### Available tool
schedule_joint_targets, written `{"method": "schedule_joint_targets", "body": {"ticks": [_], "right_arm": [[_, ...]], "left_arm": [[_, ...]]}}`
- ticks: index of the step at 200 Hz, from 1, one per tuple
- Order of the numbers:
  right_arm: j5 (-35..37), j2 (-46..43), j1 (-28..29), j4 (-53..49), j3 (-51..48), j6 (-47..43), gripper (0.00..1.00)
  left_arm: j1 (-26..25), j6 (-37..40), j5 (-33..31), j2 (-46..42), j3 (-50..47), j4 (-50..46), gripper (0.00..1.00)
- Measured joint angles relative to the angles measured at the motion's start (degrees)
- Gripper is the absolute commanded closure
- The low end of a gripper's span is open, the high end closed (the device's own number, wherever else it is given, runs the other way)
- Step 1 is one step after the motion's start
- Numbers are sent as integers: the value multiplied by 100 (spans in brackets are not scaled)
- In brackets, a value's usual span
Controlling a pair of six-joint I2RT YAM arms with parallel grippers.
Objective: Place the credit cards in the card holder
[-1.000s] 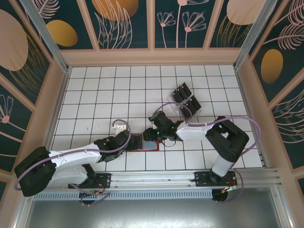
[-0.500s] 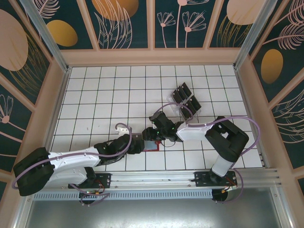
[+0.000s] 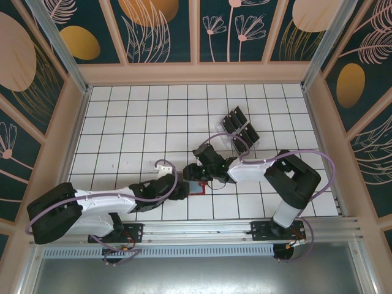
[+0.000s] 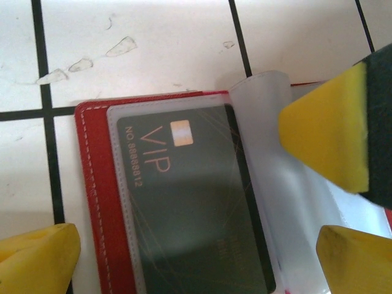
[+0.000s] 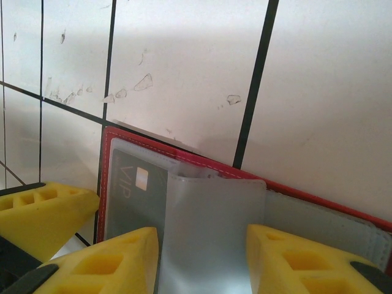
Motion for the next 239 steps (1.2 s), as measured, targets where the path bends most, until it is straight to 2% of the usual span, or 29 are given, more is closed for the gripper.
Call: {"method": "schedule_joint_targets", "body": {"ticks": [91,146,239], "right_arm": [[11,-63,0,70,-66,22,57],[155,-743,-46,96,-490,149,57],[164,-507,-98,291,-557,149,56]], "left_arm": [[-155,13,-535,973,752,-603,2],[-170,-184,-619,1001,761,-599,2],[-181,-264,-656,970,697,-514,1]]}}
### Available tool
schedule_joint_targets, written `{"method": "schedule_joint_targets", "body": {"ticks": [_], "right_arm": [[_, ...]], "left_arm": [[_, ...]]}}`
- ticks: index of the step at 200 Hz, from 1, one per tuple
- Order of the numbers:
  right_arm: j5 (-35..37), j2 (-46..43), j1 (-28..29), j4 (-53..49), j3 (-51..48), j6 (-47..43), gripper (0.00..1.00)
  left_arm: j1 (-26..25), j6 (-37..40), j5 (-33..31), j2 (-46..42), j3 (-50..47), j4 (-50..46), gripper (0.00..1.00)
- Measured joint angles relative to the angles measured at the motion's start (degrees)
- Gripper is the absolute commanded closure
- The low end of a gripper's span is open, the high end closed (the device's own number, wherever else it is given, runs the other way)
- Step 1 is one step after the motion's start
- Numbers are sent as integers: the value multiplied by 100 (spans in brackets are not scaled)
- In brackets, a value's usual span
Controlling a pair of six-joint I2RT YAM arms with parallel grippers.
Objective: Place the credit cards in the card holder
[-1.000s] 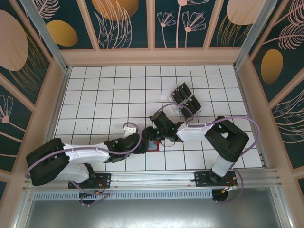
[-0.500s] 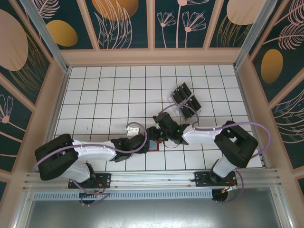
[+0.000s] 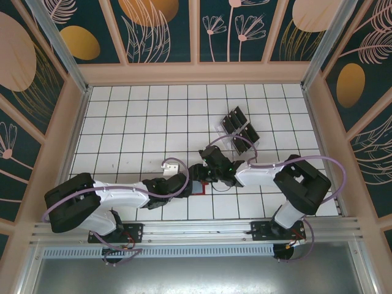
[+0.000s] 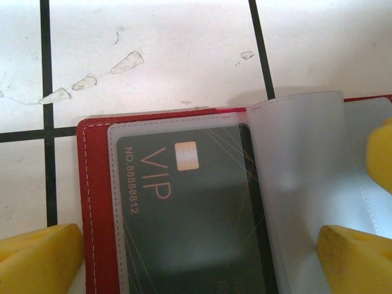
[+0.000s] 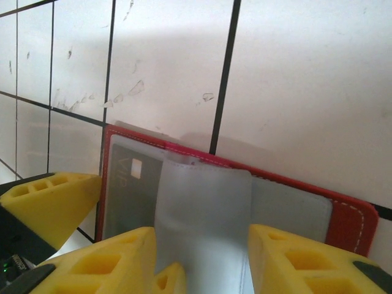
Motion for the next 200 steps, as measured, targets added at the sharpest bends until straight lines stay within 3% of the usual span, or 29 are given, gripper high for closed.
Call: {"method": "schedule_joint_targets", "body": {"ticks": [200], "right_arm": [[-350,444,-46,426,144,184,54]], "left_arm": [[0,-24,15,-170,-127,105,1]]}}
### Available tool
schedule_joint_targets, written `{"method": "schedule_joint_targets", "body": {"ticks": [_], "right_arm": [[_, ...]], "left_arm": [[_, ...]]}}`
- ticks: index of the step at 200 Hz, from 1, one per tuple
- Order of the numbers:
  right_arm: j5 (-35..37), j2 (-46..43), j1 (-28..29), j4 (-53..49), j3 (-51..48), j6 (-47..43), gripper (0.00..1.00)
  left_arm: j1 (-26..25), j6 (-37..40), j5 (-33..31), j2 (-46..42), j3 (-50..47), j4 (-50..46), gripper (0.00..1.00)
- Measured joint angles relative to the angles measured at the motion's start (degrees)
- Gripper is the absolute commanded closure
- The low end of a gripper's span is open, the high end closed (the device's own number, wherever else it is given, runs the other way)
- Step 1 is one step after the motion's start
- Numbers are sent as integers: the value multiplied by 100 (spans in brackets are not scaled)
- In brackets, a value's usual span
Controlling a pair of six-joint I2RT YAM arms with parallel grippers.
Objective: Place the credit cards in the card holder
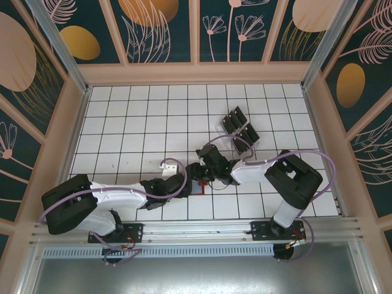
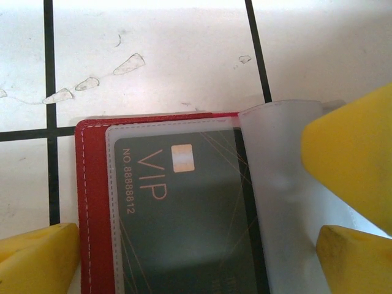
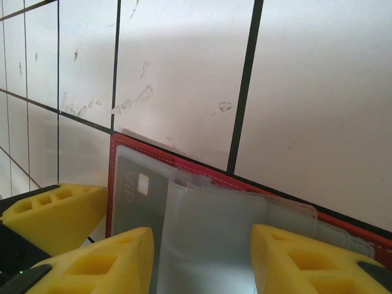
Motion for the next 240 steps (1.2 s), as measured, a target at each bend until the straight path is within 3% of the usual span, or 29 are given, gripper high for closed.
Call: {"method": "schedule_joint_targets", "body": {"ticks": [71,130,240], "right_arm": [[197,-741,81,-120,-293,142,54],[807,-1484,549,-247,-544,553,54],[1405,-1110,809,485,-732,1300,54]], "left_arm": [[0,-199,-125,98,4,13,2],[0,-365,-168,87,-20,66,2],[-11,-313,-190,52,-127,192,1]]}}
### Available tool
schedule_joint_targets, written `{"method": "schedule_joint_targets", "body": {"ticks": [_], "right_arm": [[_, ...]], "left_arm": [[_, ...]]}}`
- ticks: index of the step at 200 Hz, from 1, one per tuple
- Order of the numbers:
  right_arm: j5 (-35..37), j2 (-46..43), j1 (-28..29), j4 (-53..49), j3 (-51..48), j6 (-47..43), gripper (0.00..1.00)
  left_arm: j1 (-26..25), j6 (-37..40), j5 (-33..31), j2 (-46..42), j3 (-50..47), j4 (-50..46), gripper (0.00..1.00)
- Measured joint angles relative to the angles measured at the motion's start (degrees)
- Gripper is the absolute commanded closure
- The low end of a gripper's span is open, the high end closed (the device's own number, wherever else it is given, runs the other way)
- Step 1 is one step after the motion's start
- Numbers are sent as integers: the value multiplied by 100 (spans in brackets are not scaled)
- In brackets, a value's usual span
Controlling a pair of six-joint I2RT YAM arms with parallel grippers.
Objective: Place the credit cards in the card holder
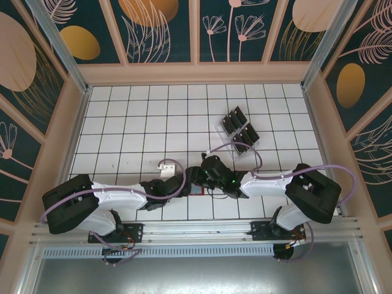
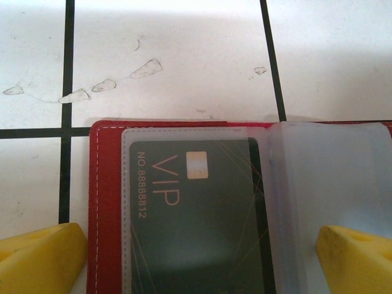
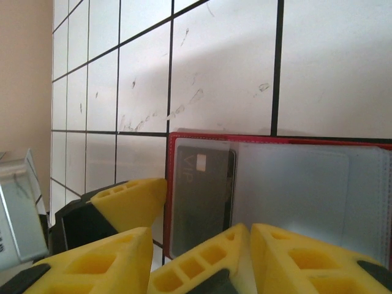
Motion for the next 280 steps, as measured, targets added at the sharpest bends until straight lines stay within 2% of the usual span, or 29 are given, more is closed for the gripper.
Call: {"method": "schedule_joint_targets", "body": {"ticks": [54,115,280], "right_arm": [[334,63,-122,-219,-120,0,54],[378,149,-197,-426,-271,-13,54],[-153,448,-356,-166,-79,-240,54]], "left_arm": [[-7,13,13,-63,-52,70,2],[-7,-13,4,-70,-59,98,2],[37,-87,4,-302,-155,-4,1]]}}
